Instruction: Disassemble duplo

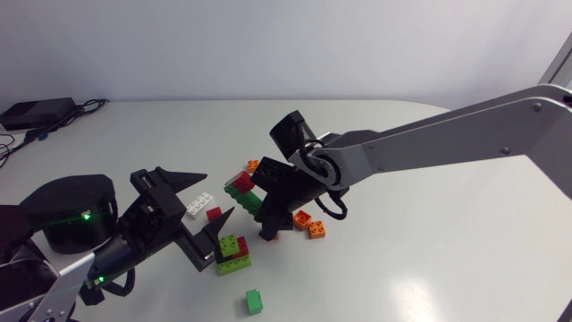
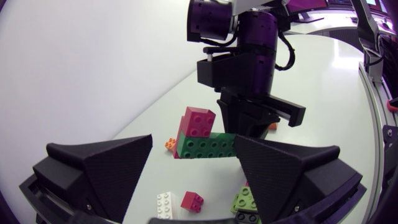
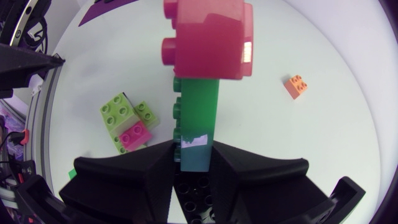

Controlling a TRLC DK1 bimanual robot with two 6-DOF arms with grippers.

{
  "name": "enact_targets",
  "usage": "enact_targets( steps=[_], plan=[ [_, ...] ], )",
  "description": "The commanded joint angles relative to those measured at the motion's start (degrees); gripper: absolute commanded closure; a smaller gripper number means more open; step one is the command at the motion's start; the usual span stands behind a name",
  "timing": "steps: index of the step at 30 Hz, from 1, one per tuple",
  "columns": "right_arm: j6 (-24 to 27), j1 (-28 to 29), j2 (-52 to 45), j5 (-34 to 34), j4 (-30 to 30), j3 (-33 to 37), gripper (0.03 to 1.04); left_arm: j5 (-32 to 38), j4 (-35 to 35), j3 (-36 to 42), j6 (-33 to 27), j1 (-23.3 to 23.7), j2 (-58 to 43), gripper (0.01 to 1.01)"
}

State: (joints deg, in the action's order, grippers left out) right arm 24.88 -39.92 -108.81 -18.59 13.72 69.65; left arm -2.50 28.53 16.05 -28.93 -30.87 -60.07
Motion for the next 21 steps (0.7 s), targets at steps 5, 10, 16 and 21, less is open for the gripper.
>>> enact_targets(
  steps=[5, 10, 16, 21],
  plan=[
    [0.52, -2.0, 2.38, 0.31, 0.26, -2.23, 0.8, 0.48, 1.0, -1.38, -1.22, -1.47, 0.31, 0.123],
    [0.34, -2.88, 3.35, 0.31, 0.17, -2.67, 0.8, 0.48, 1.0, -1.29, -1.57, -2.17, -0.22, 0.164],
    [0.16, -3.85, 3.79, 0.31, 0.26, -2.94, 0.79, 0.66, 1.0, -1.29, -1.57, -2.26, -0.39, 0.164],
    [-0.19, -4.46, 4.66, 0.04, 0.17, -3.38, 0.79, 0.74, 0.91, -1.2, -2.01, -2.96, -1.63, 0.164]
  ],
)
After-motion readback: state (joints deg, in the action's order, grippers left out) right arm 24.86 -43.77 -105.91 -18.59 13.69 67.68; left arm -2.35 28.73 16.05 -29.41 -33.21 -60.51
